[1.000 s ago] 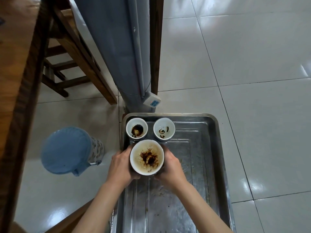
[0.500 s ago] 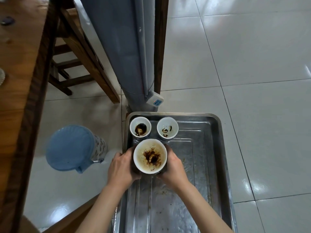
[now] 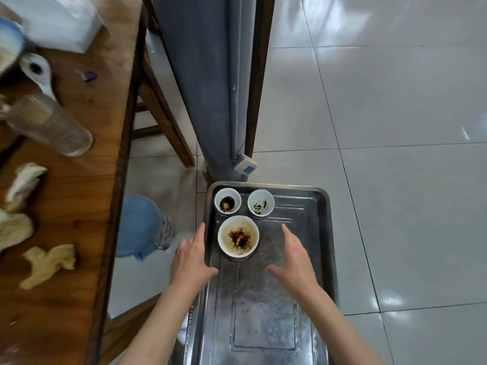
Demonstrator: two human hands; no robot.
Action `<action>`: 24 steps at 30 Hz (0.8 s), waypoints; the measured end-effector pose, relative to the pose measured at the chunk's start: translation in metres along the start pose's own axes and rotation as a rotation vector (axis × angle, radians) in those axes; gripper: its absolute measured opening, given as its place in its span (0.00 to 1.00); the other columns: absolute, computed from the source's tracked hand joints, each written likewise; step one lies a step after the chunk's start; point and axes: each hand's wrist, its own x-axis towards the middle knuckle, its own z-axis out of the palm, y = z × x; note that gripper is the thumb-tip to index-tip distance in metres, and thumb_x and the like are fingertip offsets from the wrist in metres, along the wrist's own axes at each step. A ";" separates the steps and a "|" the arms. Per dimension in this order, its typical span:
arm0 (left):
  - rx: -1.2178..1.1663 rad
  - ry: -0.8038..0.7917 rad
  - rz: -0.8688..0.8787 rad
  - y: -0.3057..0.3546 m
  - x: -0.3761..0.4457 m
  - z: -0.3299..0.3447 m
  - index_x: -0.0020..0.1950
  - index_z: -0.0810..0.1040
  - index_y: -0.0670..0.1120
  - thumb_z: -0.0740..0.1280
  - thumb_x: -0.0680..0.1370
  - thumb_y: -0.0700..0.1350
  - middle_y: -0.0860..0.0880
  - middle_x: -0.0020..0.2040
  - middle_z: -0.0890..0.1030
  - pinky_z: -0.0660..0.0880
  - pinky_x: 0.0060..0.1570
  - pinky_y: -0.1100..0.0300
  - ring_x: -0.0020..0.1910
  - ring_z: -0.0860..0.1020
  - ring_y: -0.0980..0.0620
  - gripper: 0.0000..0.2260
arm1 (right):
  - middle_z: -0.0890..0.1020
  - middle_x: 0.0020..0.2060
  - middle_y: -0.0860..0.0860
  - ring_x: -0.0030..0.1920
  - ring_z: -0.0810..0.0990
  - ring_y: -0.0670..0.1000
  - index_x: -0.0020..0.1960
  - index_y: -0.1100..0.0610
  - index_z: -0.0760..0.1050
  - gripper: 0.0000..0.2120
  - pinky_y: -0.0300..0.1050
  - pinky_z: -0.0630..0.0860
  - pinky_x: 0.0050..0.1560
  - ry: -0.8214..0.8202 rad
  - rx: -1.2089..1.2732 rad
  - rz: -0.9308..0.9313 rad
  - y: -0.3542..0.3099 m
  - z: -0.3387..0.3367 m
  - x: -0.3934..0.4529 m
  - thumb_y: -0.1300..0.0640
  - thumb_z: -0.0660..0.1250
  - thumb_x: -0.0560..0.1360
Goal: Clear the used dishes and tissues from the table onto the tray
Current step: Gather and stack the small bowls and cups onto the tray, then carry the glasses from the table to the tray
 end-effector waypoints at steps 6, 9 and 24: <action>-0.001 0.055 0.109 0.025 -0.048 -0.048 0.77 0.43 0.50 0.77 0.64 0.53 0.49 0.75 0.60 0.59 0.69 0.53 0.74 0.56 0.49 0.54 | 0.51 0.76 0.48 0.76 0.48 0.52 0.77 0.50 0.44 0.53 0.52 0.53 0.74 0.061 -0.178 -0.140 -0.035 -0.047 -0.048 0.43 0.75 0.64; 0.034 0.084 0.215 0.036 -0.082 -0.075 0.77 0.44 0.50 0.76 0.64 0.58 0.50 0.76 0.56 0.54 0.73 0.52 0.75 0.53 0.49 0.53 | 0.48 0.76 0.47 0.76 0.43 0.53 0.76 0.47 0.42 0.53 0.57 0.50 0.74 0.081 -0.242 -0.209 -0.061 -0.069 -0.074 0.37 0.72 0.64; 0.115 0.500 0.081 -0.059 -0.228 -0.249 0.76 0.42 0.53 0.70 0.61 0.70 0.52 0.77 0.52 0.45 0.70 0.42 0.76 0.48 0.47 0.55 | 0.47 0.76 0.46 0.75 0.41 0.54 0.76 0.44 0.43 0.51 0.61 0.46 0.72 0.086 -0.388 -0.540 -0.211 -0.068 -0.187 0.31 0.67 0.64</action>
